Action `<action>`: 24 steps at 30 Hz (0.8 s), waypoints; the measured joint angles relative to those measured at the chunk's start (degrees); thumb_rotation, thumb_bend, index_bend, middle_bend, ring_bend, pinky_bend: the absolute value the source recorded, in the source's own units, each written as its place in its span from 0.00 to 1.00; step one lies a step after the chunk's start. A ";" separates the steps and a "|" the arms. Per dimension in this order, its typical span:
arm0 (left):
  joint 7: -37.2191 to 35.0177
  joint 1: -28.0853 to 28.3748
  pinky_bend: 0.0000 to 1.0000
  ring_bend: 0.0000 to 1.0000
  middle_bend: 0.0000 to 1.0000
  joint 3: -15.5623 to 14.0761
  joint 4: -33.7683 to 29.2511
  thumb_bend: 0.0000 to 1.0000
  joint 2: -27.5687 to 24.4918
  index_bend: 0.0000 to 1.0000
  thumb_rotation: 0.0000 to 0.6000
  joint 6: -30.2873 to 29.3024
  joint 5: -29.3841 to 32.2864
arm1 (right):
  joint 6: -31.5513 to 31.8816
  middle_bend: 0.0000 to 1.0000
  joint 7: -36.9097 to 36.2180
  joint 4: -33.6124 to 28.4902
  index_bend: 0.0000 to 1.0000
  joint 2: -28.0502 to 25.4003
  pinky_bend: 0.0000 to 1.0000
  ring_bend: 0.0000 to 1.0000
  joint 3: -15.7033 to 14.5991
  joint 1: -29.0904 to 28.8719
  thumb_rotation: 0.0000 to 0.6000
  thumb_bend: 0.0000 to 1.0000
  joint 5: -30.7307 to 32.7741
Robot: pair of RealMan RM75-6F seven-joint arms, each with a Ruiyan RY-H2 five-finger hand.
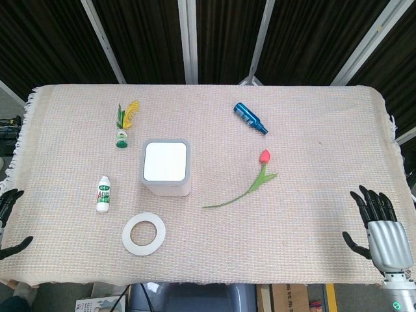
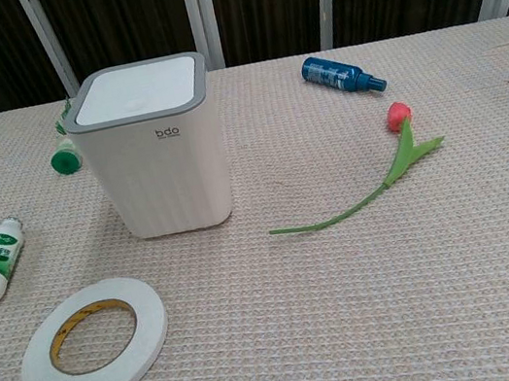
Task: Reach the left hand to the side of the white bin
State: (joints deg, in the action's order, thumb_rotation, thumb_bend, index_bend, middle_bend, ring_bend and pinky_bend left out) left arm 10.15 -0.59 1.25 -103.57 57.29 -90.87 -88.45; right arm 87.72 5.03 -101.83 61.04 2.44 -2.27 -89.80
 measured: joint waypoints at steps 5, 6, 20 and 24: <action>0.22 0.08 0.05 0.03 0.12 -0.12 -0.12 0.16 -0.02 0.14 1.00 0.21 -0.05 | 0.18 0.02 0.01 -0.10 0.13 -0.05 0.03 0.00 -0.11 0.10 1.00 0.27 -0.26; 0.21 0.02 0.05 0.03 0.12 -0.14 -0.17 0.16 -0.05 0.14 1.00 0.08 -0.13 | 0.20 0.02 -0.02 -0.13 0.14 -0.09 0.03 0.00 -0.15 0.12 1.00 0.27 -0.34; -0.84 0.20 0.05 0.03 0.13 0.06 0.06 0.16 -0.14 0.14 1.00 0.18 -0.08 | -0.60 0.02 0.45 0.06 0.14 0.11 0.03 0.00 -0.03 -0.17 1.00 0.27 0.32; -1.91 0.15 0.05 0.03 0.13 -0.53 -0.10 0.16 -0.82 0.14 1.00 0.49 -0.73 | 0.36 0.02 0.23 -0.39 0.14 -0.22 0.03 0.00 -0.16 0.20 1.00 0.27 -0.34</action>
State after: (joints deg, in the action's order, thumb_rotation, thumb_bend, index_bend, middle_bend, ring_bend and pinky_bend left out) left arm 8.24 -0.44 0.72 -103.67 56.47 -90.38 -89.18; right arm 88.08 5.27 -102.22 60.83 2.29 -2.07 -90.14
